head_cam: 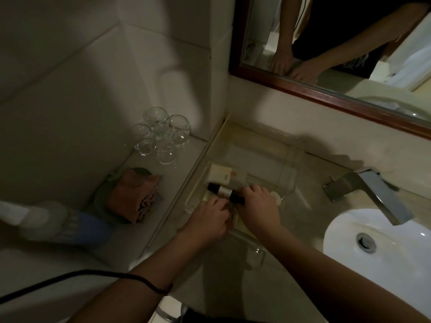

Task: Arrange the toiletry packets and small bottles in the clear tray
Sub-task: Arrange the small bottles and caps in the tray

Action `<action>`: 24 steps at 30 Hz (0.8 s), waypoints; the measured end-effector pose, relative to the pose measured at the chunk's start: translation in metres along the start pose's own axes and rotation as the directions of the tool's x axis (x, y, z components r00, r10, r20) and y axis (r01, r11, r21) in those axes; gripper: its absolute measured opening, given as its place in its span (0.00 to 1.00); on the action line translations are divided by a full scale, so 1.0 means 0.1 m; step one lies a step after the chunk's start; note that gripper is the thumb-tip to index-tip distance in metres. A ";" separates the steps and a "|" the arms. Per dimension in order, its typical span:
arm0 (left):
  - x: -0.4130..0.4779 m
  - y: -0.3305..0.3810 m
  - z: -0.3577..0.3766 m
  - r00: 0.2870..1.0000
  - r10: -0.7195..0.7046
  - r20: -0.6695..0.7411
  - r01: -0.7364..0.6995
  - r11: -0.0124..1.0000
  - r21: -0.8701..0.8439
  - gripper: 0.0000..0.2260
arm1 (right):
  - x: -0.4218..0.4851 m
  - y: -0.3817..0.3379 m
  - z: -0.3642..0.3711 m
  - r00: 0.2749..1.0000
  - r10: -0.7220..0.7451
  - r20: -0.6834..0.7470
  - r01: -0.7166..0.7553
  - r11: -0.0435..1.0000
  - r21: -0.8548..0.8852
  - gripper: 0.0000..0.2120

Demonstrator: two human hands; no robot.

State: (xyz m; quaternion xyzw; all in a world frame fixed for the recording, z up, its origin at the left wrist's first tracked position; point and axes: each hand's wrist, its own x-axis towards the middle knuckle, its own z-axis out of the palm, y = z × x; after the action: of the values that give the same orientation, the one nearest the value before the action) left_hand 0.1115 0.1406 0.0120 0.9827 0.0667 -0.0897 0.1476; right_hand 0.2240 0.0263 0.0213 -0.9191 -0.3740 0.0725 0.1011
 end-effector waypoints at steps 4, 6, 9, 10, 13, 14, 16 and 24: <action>-0.07 -0.02 0.00 1.000 0.012 0.002 -0.012 1.000 0.019 0.25 | 0.07 -0.06 0.01 0.999 -0.033 0.039 0.032 0.999 0.026 0.12; -0.09 -0.03 -0.01 1.000 0.016 -0.002 -0.016 1.000 0.009 0.23 | 0.09 -0.07 0.02 0.997 -0.031 0.065 0.030 0.999 0.017 0.12; -0.08 -0.04 0.00 0.998 0.001 -0.067 -0.002 1.000 -0.021 0.20 | 0.12 -0.09 0.02 0.997 -0.014 0.075 0.012 1.000 0.029 0.13; -0.08 -0.05 0.00 0.996 -0.007 -0.092 0.005 1.000 -0.023 0.19 | 0.12 -0.10 0.02 0.997 -0.010 0.071 0.007 0.999 0.035 0.12; -0.11 -0.08 0.01 0.991 -0.013 -0.134 0.011 1.000 -0.017 0.17 | 0.12 -0.14 0.03 0.998 -0.005 0.062 0.002 0.999 0.047 0.12; -0.12 -0.09 0.01 0.990 -0.015 -0.139 0.013 1.000 -0.015 0.17 | 0.12 -0.15 0.03 0.998 0.000 0.059 -0.003 0.998 0.055 0.11; -0.14 -0.10 0.01 0.992 -0.026 -0.125 0.023 1.000 -0.018 0.18 | 0.11 -0.16 0.04 0.999 0.016 0.045 -0.020 0.997 0.077 0.11; -0.18 -0.06 -0.07 0.992 -0.073 -0.102 0.070 0.997 -0.039 0.13 | -0.05 -0.17 0.00 0.996 0.081 -0.029 -0.077 0.988 0.132 0.11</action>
State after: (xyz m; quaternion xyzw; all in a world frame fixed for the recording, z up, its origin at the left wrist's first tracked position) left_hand 0.0942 0.1471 0.0207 0.9803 0.1109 -0.0430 0.1579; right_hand 0.2092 0.0344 0.0253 -0.9257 -0.3298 0.0848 0.1646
